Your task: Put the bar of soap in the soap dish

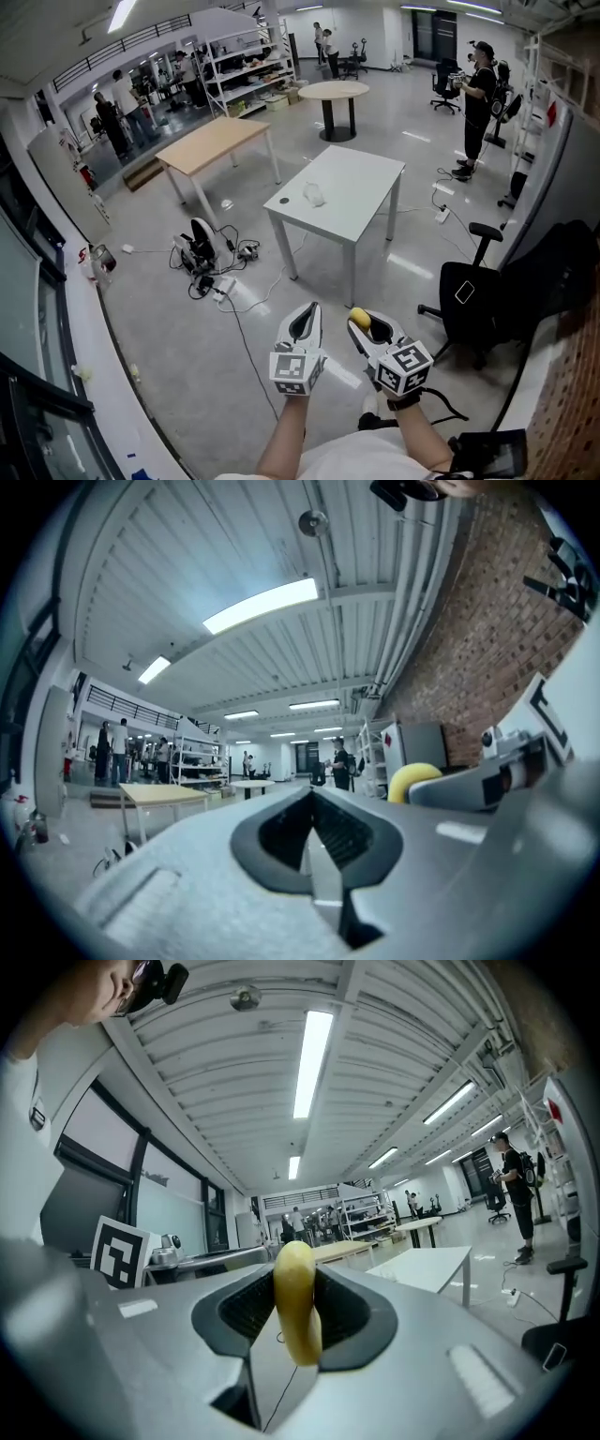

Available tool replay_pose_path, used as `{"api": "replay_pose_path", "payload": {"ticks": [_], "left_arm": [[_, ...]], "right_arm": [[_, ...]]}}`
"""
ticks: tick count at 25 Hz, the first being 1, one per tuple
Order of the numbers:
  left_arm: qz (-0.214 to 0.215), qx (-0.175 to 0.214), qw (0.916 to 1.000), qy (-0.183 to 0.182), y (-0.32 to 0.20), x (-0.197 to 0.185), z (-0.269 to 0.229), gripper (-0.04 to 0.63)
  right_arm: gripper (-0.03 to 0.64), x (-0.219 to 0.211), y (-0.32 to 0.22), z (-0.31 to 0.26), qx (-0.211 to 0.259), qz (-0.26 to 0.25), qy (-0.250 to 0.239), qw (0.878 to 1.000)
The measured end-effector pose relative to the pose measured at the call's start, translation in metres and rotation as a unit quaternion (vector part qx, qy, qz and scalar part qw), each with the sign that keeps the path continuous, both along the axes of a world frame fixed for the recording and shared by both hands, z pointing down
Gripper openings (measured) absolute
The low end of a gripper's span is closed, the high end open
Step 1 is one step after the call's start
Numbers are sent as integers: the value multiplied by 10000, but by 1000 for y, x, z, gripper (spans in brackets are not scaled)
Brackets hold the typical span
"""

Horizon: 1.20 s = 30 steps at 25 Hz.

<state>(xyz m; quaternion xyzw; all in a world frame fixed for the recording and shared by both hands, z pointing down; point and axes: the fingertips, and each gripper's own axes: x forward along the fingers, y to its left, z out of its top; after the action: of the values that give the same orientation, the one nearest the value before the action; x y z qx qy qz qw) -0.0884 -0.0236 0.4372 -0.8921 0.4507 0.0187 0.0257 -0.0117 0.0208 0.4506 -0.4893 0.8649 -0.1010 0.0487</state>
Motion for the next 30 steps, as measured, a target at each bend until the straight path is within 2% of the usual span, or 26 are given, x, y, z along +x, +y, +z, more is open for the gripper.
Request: {"api": "replay_pose_path", "payload": {"ticks": [5,9,14,19,23,26,30], "left_arm": [[-110,140,9998,-44,-53,46,-25,0],[-136,125,9998,-118,-86,74,-5,0],[-16,-80,9995,-295,-119,104,18,0],[-120,-94,9996,-252,-168,108,21,0],[-246,-278,9993,-62,-225,109,26,0],[-285,-275,9992,28,-277,104,32,0],[-321,-119,9993,172,-354,88,21,0]], "right_arm": [[127,47,-62,-22,192,-54,-243,9995],[127,75,-87,-6,71,-56,-396,9992],[127,100,-119,22,-236,-63,-442,9987],[127,119,-169,32,-288,44,-434,9986],[127,124,-222,45,-424,33,-295,9987],[127,119,-271,43,-443,-37,-192,9988],[127,101,-343,21,-251,-320,-81,9991]]}}
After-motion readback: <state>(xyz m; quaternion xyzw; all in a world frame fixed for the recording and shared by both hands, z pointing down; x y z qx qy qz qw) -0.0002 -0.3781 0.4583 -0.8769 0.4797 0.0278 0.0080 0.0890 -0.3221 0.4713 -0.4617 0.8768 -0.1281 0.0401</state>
